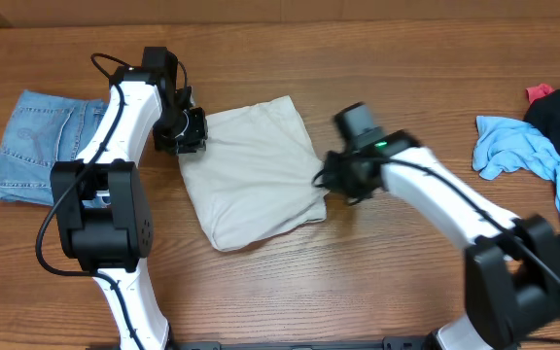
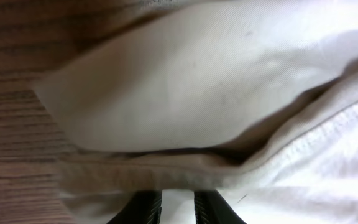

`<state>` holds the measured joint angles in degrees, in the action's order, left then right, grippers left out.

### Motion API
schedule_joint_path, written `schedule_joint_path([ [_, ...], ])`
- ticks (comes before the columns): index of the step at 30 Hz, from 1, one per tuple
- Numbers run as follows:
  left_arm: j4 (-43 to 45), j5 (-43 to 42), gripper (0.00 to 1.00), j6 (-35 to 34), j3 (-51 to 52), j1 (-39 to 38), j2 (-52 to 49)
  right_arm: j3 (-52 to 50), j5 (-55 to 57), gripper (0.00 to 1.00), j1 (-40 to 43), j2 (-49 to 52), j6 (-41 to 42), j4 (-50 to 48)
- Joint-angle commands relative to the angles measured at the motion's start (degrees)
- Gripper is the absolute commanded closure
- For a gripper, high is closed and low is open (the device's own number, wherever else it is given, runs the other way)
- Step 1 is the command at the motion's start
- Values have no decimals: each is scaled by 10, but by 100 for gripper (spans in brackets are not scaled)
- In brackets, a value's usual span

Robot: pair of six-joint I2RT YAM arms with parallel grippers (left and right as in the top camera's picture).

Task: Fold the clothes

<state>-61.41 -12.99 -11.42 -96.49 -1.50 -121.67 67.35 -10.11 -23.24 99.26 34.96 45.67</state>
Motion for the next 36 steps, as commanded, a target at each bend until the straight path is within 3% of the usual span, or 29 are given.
schedule_joint_path([
  [1, 4, 16, 79, 14, 6, 1, 2, 6, 0, 53, 38, -26, -24, 18],
  [6, 2, 15, 78, 13, 6, 1, 2, 6, -308, 66, 23, -26, -154, -113],
  [8, 2, 10, 78, 13, 6, 1, 2, 6, -370, 81, -12, -26, -159, -197],
  [10, 2, 9, 78, 11, 6, 0, 2, 6, -334, 86, -65, -21, -143, -263],
  [13, 1, 9, 78, 11, 6, 0, 2, 5, -184, 89, -123, 4, -89, -269],
  [15, 0, 9, 78, 11, 6, 0, 2, 5, -102, 84, -151, 37, -47, -263],
  [17, -1, 9, 78, 11, 6, 0, 2, 5, -80, 85, -159, 99, 30, -238],
  [18, -2, 9, 78, 11, 6, 0, 2, 5, -79, 96, -142, 132, 69, -202],
  [20, -3, 12, 77, 12, 6, 0, 2, 5, -79, 96, -114, 141, 89, -162],
  [26, 6, 33, 75, 16, 6, 0, 2, 5, -103, 96, 29, 106, 19, -59],
  [32, 4, 21, 78, 16, 4, 0, 2, 5, -174, 93, 94, 100, -75, -7],
  [35, -28, -80, 61, 32, -9, 4, 3, 5, -183, 92, 86, 100, -84, 1],
  [36, -42, -139, 49, 49, -12, 6, 4, 5, -183, 92, 82, 100, -84, 3],
])
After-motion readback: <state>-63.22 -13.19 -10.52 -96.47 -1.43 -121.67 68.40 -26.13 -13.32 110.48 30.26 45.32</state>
